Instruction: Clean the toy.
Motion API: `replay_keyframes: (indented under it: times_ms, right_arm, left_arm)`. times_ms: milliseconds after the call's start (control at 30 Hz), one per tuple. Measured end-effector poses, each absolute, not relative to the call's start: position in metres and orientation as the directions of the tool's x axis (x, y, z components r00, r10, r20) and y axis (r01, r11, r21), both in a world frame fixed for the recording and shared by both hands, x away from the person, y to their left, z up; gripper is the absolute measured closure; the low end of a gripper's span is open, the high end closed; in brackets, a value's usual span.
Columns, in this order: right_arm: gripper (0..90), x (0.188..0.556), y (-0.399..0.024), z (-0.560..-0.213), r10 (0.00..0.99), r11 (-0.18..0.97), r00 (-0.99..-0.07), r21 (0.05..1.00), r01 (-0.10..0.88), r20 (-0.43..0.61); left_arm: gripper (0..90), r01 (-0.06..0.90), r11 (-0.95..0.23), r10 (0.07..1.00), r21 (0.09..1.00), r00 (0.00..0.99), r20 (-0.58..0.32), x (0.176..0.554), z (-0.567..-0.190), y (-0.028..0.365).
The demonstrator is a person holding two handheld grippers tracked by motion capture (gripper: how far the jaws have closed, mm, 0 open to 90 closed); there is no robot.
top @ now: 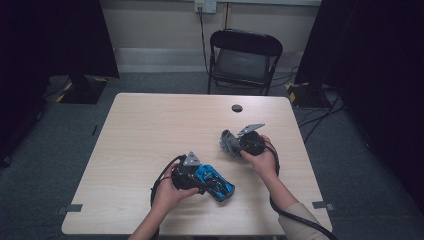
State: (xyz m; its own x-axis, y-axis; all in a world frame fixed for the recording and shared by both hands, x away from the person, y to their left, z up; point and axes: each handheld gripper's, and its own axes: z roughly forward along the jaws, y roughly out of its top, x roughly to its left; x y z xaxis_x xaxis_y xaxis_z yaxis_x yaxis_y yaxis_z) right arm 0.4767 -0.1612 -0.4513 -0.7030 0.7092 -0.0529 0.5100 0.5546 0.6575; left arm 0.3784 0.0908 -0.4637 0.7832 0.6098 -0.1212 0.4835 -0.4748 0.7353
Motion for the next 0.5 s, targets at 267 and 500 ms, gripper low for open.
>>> replay_keyframes:
  times_ms: [267,500]
  right_arm:
    - [37.3,0.471,-0.164,-0.452,0.722,0.516,-0.692,0.674,0.529,-0.009]
    - [23.8,0.455,-0.177,-0.444,0.713,0.491,-0.701,0.701,0.518,0.018]
  left_arm:
    - [17.3,0.497,-0.468,0.630,0.731,0.768,-0.118,0.376,-0.457,0.107]
    - [16.9,0.509,-0.470,0.649,0.721,0.753,-0.109,0.372,-0.454,0.118]
